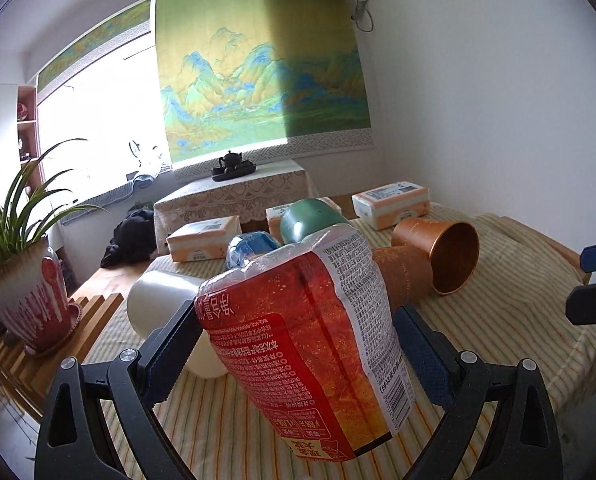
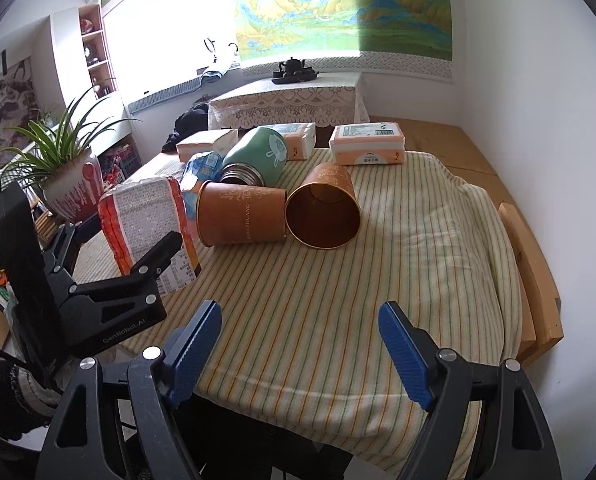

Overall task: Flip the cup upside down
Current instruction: 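Rotate the red tub in the left gripper so its clear lid faces up, then lower the red tub upright onto the table and open the left gripper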

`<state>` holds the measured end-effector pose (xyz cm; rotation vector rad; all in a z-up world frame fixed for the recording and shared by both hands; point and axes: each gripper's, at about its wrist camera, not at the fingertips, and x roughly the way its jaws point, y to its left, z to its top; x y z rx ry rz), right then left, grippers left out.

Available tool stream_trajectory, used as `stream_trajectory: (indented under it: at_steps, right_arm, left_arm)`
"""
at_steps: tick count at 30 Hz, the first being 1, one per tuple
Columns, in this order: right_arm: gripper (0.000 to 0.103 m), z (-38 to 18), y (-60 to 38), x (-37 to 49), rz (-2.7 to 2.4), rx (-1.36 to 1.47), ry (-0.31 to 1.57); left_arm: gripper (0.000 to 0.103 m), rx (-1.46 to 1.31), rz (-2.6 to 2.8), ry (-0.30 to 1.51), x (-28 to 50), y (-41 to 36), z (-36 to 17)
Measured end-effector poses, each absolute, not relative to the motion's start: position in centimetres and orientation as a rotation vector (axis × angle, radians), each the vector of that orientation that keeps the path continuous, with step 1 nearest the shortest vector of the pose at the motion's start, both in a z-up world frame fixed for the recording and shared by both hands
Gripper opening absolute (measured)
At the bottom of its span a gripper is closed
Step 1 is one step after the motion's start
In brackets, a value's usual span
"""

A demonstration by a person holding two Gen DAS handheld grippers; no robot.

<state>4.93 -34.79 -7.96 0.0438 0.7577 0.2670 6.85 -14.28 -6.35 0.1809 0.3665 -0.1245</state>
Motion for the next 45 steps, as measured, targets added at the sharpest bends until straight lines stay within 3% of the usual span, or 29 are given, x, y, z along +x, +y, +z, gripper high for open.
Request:
stream_trajectory:
  at_steps: [45]
  right_arm:
    - [0.077,-7.2,-31.7,3.4,0.277,0.027,0.732]
  left_arm:
    - [0.098,0.220,-0.231,0.432,3.8,-13.4,-7.6]
